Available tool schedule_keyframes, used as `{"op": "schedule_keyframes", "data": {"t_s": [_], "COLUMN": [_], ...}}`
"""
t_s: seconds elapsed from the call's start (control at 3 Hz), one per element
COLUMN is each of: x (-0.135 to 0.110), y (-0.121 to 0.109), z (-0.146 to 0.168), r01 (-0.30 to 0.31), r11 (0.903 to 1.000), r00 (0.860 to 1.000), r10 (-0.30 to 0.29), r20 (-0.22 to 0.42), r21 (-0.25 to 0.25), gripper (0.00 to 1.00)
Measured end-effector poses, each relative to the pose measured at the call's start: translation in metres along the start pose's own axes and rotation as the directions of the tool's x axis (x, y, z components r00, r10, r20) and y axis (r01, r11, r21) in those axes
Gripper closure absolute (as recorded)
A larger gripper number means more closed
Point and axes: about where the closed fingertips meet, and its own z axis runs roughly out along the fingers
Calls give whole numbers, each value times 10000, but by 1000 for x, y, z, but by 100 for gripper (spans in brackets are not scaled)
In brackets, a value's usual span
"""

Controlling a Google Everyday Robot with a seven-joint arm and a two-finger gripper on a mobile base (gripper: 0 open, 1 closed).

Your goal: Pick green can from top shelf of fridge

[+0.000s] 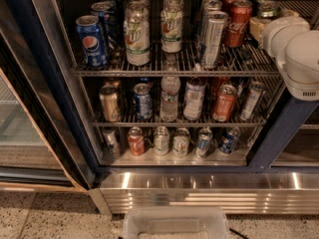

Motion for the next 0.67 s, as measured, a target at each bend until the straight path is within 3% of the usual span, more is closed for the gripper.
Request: {"op": "schedule_keyframes", "data": {"t_s": [0.67], "x": [0], "y": [0], "z": [0], "r01": [1], "r11": [10000], "r00": [10000], "r10": [-1], "r20": [5], "r21": [5], "gripper": [100]}}
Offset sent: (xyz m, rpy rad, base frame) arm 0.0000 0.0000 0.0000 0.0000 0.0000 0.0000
